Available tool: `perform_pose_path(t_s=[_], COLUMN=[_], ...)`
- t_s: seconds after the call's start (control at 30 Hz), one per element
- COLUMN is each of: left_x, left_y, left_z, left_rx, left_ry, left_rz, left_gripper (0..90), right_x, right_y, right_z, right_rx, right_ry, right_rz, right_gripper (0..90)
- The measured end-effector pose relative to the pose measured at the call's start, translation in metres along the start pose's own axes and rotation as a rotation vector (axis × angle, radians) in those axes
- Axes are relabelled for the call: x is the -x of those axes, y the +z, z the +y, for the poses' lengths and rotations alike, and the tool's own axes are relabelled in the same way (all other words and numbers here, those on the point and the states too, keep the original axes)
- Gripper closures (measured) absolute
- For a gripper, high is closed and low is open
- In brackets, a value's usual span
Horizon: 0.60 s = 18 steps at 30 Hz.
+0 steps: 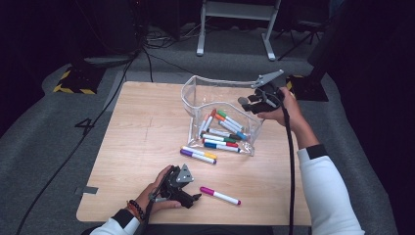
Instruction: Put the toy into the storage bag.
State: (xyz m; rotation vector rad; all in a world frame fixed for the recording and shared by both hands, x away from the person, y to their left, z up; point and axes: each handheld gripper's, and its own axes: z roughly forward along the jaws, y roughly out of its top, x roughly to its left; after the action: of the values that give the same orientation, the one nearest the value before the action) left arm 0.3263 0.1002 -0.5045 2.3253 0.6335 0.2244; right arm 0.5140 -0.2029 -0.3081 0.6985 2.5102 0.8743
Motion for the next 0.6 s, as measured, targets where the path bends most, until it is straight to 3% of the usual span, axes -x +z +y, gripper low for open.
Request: perform_pose_path(t_s=[0.03, 0.07, 0.1, 0.13, 0.17, 0.27, 0.43, 0.6], left_x=[0.0, 0.0, 0.0, 0.0, 0.0, 0.0, -0.002, -0.005], left_y=[0.0, 0.0, 0.0, 0.0, 0.0, -0.001, -0.005, -0.009], left_z=[0.0, 0.0, 0.0, 0.0, 0.0, -0.002, -0.005, -0.01], left_rx=[0.0, 0.0, 0.0, -0.001, -0.001, 0.0, 0.0, -0.002], left_ry=[0.0, 0.0, 0.0, -0.001, -0.001, 0.004, 0.007, 0.009], left_rz=[0.0, 0.0, 0.0, 0.001, 0.001, -0.004, -0.005, -0.007], left_gripper=[7.3, 7.3, 7.3, 7.3, 7.3, 7.3, 7.3, 7.4], right_x=[0.0, 0.0, 0.0, -0.002, -0.002, -0.009, -0.02, -0.044], right_y=[0.0, -0.013, -0.013, -0.027, -0.027, -0.049, -0.066, -0.078], right_z=[0.0, -0.003, -0.003, -0.008, -0.008, -0.022, -0.041, -0.069], right_rx=[0.0, 0.048, 0.048, 0.094, 0.094, 0.155, 0.201, 0.226], right_ry=[0.0, 0.011, 0.011, 0.017, 0.017, 0.016, 0.012, -0.015], right_rz=[0.0, -0.005, -0.005, -0.007, -0.007, 0.0, 0.0, 0.001], right_gripper=[52.7, 51.0, 51.0, 48.1, 48.1, 42.8, 37.8, 34.9])
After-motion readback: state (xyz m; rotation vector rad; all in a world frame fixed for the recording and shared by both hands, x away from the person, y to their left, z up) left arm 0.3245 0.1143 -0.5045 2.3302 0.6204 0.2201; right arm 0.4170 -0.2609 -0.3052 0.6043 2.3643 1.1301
